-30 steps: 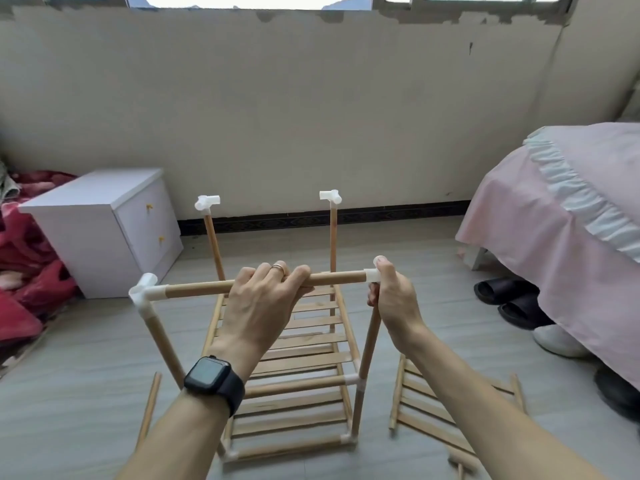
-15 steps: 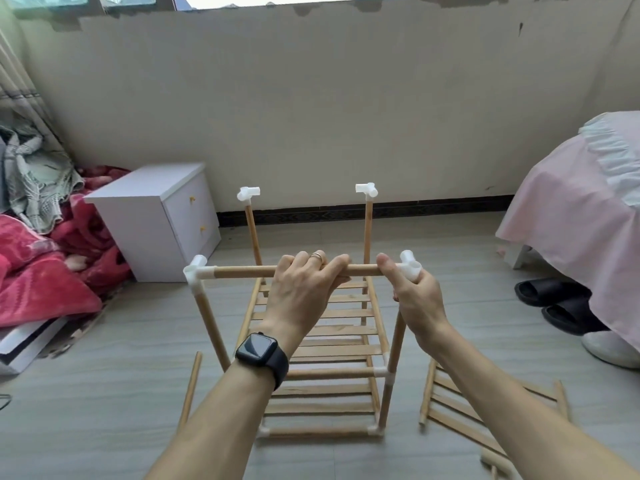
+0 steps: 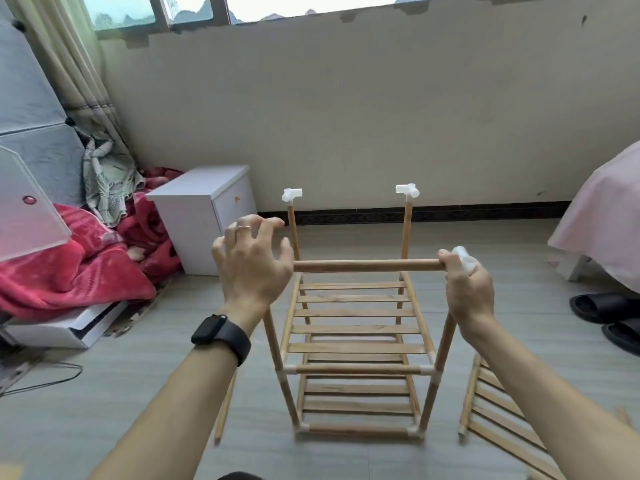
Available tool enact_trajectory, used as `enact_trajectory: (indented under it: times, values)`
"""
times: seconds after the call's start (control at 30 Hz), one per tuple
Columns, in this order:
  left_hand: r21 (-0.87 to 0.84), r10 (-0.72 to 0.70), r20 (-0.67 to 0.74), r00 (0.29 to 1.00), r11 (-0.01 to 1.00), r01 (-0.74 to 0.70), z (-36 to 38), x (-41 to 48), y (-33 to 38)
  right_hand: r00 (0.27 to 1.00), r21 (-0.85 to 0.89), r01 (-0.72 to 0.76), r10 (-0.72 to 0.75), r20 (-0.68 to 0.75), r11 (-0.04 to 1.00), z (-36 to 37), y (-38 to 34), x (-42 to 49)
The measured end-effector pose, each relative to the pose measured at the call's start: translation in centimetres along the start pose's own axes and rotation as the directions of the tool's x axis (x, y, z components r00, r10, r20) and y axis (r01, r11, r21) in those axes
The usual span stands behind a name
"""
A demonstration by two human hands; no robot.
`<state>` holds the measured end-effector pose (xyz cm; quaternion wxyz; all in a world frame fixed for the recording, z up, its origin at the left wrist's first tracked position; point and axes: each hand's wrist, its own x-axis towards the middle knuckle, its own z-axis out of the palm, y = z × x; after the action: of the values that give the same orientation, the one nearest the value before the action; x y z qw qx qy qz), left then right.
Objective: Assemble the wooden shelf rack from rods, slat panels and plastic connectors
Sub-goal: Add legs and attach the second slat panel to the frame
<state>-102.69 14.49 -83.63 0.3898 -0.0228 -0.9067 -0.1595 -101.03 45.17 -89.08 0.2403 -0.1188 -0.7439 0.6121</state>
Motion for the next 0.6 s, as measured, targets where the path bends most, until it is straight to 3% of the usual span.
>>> enact_trajectory:
  times: [0.03,0.1,0.17,0.2,0.3,0.5,0.6]
  values:
    - [-0.006,-0.125,0.079,0.989,0.992,0.126,-0.3,0.2,-1.4,1.0,-0.007,-0.006,0.006,-0.025,1.0,0.2,-0.1,0.0]
    - [-0.159,-0.346,0.316,0.883,0.899,0.409,-0.2,0.1,-3.1,0.997,-0.022,-0.029,0.028,-0.07,0.999,0.7,-0.2,0.1]
    - [-0.406,-0.374,0.536,0.757,0.672,0.62,0.5,-0.6,-3.2,0.995,-0.045,-0.036,0.032,-0.097,0.998,1.1,-0.3,0.1]
    - [-0.479,-0.362,0.572,0.736,0.582,0.658,1.0,-1.2,-2.8,0.994,-0.051,-0.034,0.029,-0.104,0.998,1.1,-0.4,0.1]
    - [-0.587,-0.385,0.522,0.762,0.485,0.648,2.3,-2.2,-1.8,0.994,-0.047,-0.042,0.037,-0.101,0.998,1.0,-0.5,0.2]
    - [-0.605,-0.378,0.526,0.762,0.464,0.647,3.5,-2.0,-2.0,0.99,0.003,-0.058,0.058,-0.128,0.998,1.1,-0.6,0.4]
    - [-0.641,-0.327,0.525,0.786,0.455,0.618,3.3,-2.6,-1.4,0.99,-0.095,0.006,-0.019,-0.138,0.995,1.0,-0.6,0.7]
